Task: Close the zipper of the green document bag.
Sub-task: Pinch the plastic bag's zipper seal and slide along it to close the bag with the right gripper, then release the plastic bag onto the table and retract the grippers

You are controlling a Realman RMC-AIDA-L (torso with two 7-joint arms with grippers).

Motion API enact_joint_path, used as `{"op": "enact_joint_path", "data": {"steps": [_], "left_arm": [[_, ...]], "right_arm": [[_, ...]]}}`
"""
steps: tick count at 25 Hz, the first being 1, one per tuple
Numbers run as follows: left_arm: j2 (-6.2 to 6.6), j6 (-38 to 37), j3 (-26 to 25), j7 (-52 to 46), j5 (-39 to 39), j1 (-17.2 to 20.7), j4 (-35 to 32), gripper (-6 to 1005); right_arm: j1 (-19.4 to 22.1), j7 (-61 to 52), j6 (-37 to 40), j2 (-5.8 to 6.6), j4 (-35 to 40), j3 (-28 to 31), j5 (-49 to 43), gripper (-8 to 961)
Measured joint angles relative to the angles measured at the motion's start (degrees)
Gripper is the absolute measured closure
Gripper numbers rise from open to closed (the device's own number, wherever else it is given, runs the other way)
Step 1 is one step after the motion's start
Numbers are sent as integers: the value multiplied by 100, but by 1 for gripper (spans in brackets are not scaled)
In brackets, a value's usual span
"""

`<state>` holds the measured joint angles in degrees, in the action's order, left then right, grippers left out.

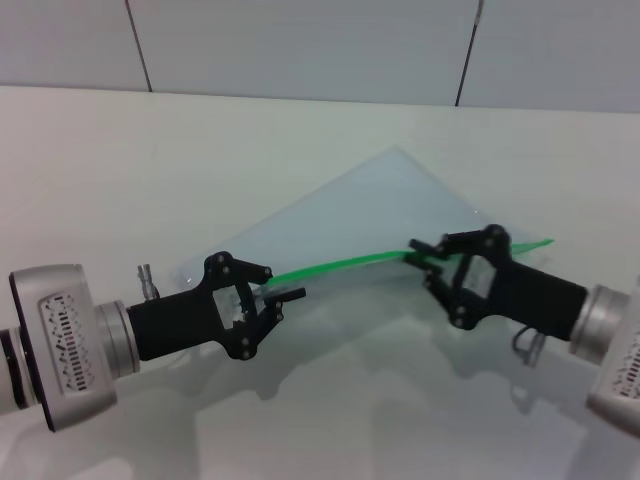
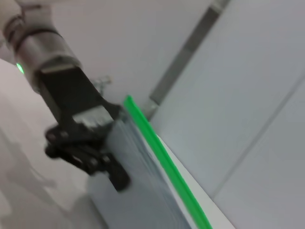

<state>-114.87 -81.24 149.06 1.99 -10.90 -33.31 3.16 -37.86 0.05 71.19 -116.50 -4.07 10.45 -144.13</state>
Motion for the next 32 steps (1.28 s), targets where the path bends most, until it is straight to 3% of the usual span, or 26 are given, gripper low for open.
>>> {"op": "enact_joint_path", "data": {"steps": [9, 24, 29, 31, 32], "left_arm": [[0, 4, 0, 21, 1, 24, 0, 943], [-21, -7, -49, 129, -28, 53, 0, 885], [-65, -107, -255, 323, -364, 157, 2, 857], [-68, -241, -369, 327, -654, 254, -1, 846], [-68, -349, -484, 316, -895, 334, -1, 841]], "right_arm": [[468, -25, -224, -1, 526, 846, 8, 801], [684, -24, -315, -25, 1059, 1835, 7, 782], [797, -18, -328, -54, 972, 2666, 18, 776], [1017, 92, -170, -59, 703, 3317, 43, 774], [1017, 92, -170, -59, 703, 3317, 43, 772]]}}
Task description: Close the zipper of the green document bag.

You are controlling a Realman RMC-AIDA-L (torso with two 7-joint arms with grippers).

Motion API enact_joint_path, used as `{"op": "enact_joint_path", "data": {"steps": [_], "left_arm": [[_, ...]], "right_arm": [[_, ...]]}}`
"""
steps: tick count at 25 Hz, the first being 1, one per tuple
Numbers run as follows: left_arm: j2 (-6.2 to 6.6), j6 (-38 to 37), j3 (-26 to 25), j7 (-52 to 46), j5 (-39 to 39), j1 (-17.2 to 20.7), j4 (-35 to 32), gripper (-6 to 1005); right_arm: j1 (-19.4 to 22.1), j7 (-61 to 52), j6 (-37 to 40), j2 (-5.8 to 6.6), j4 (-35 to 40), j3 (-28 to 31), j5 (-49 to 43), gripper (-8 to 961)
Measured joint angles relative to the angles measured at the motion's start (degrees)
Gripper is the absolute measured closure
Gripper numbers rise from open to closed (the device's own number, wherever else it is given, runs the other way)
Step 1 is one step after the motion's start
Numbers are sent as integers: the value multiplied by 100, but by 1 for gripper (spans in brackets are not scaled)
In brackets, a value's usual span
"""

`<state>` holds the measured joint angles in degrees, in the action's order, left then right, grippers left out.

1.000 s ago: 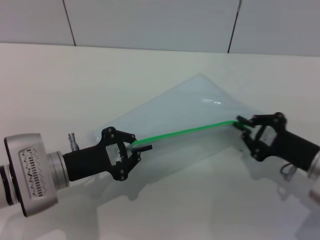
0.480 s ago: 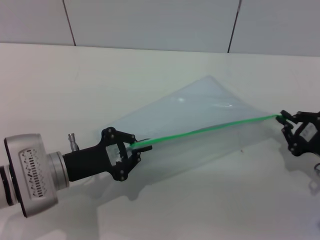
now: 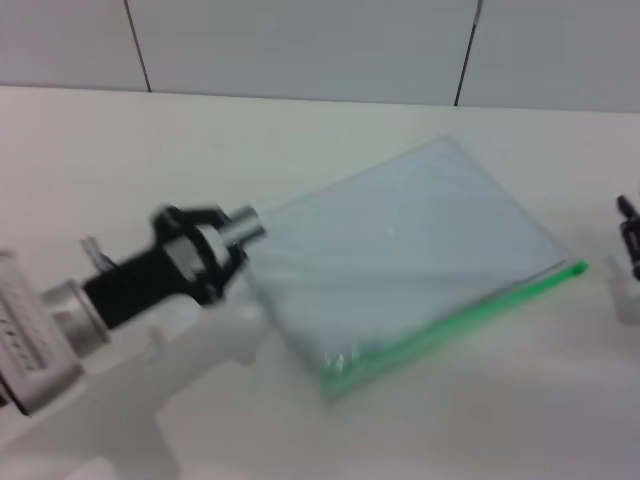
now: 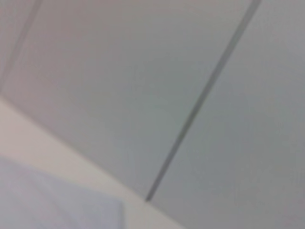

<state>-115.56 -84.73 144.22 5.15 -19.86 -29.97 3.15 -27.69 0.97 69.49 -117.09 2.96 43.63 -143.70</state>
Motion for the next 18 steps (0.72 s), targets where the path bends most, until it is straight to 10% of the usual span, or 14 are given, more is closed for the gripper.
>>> {"op": "enact_joint_path", "data": {"steps": [5, 16, 18], "left_arm": [[-56, -457, -571, -151, -997, 279, -23, 813], [-84, -1076, -1034, -1105, -2422, 606, -336, 336], [-88, -1149, -1036, -1229, -2563, 624, -374, 300]], "right_arm": [[453, 330, 832, -11, -366, 499, 386, 766], [963, 130, 2214, -33, -1273, 456, 555, 314], [978, -30, 2292, -32, -1349, 451, 555, 85]]}}
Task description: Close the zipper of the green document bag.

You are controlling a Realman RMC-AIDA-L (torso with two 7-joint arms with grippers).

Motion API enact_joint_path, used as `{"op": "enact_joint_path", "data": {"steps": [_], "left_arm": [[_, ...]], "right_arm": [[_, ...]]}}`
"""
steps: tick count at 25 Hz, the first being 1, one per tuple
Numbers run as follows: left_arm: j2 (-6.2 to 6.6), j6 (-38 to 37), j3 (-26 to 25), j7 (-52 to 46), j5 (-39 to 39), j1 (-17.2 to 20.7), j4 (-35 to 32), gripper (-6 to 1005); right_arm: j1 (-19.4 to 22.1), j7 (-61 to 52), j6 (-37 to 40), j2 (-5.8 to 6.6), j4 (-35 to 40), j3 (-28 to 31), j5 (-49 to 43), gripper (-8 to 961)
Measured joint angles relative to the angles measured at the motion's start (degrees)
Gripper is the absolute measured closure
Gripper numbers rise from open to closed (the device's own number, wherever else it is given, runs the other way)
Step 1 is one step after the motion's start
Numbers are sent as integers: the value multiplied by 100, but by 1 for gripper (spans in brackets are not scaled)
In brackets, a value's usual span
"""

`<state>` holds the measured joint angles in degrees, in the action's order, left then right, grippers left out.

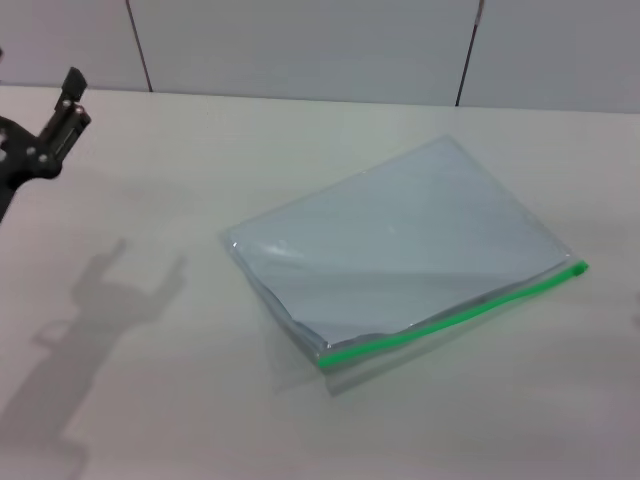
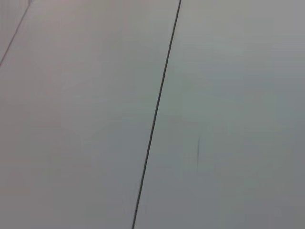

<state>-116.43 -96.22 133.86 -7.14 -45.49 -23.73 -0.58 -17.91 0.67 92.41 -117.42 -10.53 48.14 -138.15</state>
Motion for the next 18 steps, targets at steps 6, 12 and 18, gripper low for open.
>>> {"op": "enact_joint_path", "data": {"steps": [6, 12, 18], "left_arm": [[2, -251, 16, -257, -29, -16, -45, 193], [2, -268, -4, -292, -45, 4, -79, 141], [7, -282, -7, -363, -82, 17, -158, 141]], "right_arm": [[0, -407, 57, 15, -4, 22, 5, 81], [6, -467, 273, 17, -11, 0, 51, 77], [-15, -469, 428, 17, -12, -105, 67, 77]]}}
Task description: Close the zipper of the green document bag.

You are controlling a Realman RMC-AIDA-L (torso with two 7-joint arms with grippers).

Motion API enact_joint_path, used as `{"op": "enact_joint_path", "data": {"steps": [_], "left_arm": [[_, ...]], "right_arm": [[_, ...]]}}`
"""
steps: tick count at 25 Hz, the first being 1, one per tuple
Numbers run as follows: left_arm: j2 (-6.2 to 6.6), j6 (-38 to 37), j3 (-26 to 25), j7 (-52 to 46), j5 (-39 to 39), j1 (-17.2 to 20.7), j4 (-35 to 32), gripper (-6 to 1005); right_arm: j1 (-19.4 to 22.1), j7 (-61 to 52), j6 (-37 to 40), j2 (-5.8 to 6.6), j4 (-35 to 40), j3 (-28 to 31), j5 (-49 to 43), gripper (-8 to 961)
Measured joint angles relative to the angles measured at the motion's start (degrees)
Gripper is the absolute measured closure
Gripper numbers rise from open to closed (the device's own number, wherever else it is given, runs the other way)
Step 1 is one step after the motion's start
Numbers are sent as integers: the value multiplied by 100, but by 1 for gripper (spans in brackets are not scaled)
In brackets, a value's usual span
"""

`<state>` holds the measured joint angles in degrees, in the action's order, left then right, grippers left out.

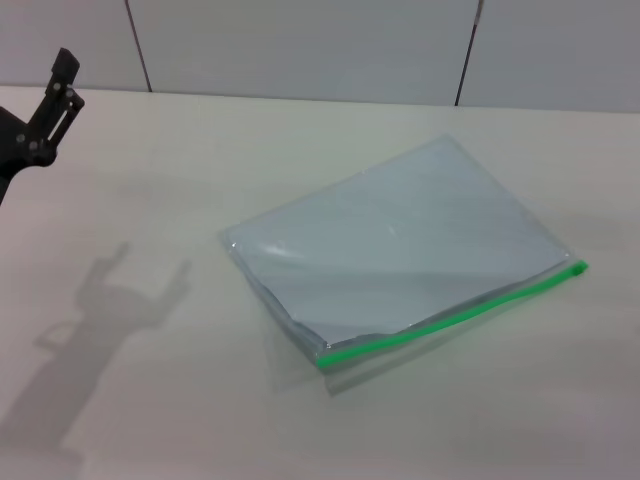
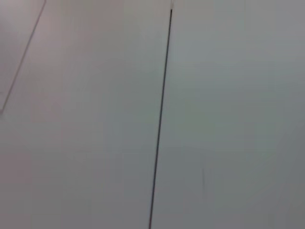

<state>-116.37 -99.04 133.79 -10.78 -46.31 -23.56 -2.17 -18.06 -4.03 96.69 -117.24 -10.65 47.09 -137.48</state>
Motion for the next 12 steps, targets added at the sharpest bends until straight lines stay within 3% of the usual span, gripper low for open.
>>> {"op": "enact_joint_path", "data": {"steps": [12], "left_arm": [[0, -2, -1, -21, -9, 3, -3, 144]], "right_arm": [[-183, -2, -48, -2, -16, -319, -6, 77]]}}
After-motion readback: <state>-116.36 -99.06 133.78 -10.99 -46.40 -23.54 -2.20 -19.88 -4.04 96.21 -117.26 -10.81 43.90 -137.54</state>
